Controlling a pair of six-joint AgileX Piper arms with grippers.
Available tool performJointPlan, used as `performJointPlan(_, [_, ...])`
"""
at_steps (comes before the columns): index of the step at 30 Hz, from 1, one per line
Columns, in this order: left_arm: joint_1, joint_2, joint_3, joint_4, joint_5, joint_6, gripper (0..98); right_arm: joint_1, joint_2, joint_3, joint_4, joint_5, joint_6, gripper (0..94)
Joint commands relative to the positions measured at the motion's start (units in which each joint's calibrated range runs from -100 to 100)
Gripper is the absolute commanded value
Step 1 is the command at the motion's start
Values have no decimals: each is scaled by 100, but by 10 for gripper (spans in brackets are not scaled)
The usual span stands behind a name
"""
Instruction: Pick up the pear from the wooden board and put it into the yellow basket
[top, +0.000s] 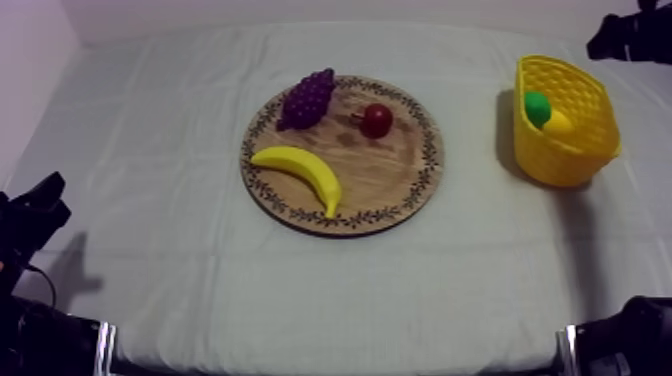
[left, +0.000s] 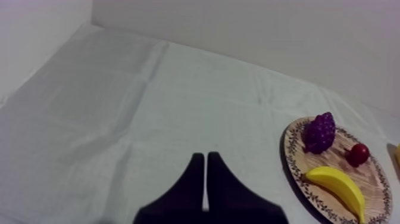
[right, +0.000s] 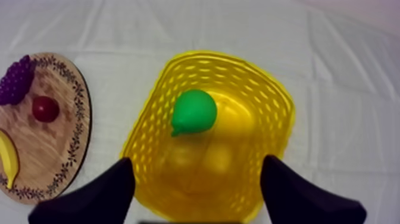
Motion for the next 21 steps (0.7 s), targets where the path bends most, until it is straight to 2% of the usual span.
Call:
performJointPlan(1, [-1,0,3,0,-1,1,1,-32,-1088,402,80,-123,-140,544])
performJointPlan(4, [-1,0,3,0,-1,-1,1,-137,-1872,982,184,-407,-257,453])
performJointPlan(7, [-1,0,3,0,-1,1,1,-257,-2630,1687,261,-787,-334,308])
performJointPlan(10, [-1,0,3,0,-1,1,1,-380,-3446,2641,391,-1494,-311,137])
performJointPlan(12, [-1,0,3,0,-1,-1,1,-443,-4033,3371,522,-2039,-291,72])
performJointPlan(16, [-1,0,3,0,-1,0,1,-528,-5126,4767,800,-2974,-397,22])
performJointPlan(21, [-1,0,3,0,-1,-1,1,-548,-6107,6016,918,-3449,-525,8])
